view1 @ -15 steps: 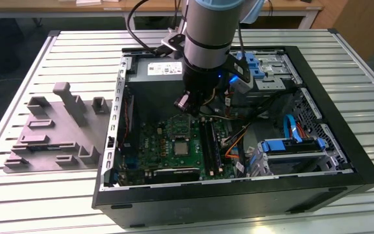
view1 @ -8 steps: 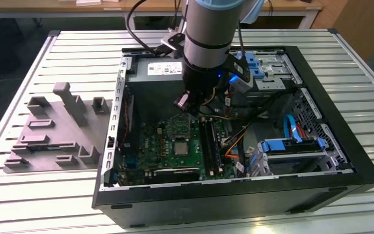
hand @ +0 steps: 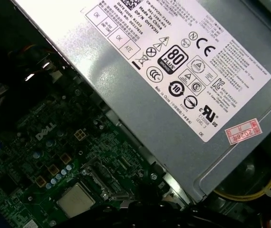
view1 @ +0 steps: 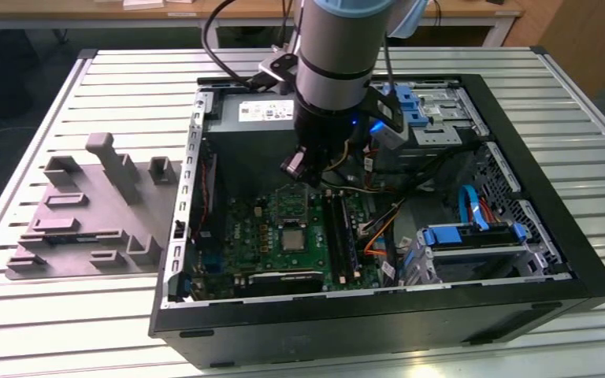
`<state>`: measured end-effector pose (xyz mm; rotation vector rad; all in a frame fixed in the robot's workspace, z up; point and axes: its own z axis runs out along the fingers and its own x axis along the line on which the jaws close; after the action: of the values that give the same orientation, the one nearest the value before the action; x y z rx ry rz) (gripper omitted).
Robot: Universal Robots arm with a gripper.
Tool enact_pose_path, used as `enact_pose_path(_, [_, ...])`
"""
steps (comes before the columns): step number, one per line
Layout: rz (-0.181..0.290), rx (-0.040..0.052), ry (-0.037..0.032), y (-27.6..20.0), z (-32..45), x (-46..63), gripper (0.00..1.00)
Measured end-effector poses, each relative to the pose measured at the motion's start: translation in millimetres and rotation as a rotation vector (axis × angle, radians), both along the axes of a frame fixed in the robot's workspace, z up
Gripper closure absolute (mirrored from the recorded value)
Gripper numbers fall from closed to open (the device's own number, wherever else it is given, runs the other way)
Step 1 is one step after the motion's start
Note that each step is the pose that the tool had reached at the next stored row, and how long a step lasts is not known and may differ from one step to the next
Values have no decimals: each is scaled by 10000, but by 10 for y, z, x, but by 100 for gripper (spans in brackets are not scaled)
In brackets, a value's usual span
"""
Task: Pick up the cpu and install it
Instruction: 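Close the cpu cover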
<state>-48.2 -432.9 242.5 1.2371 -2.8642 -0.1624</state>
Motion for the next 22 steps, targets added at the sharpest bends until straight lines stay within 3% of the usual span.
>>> enact_pose_path(22, [73,0,0,-3,26,-6,89])
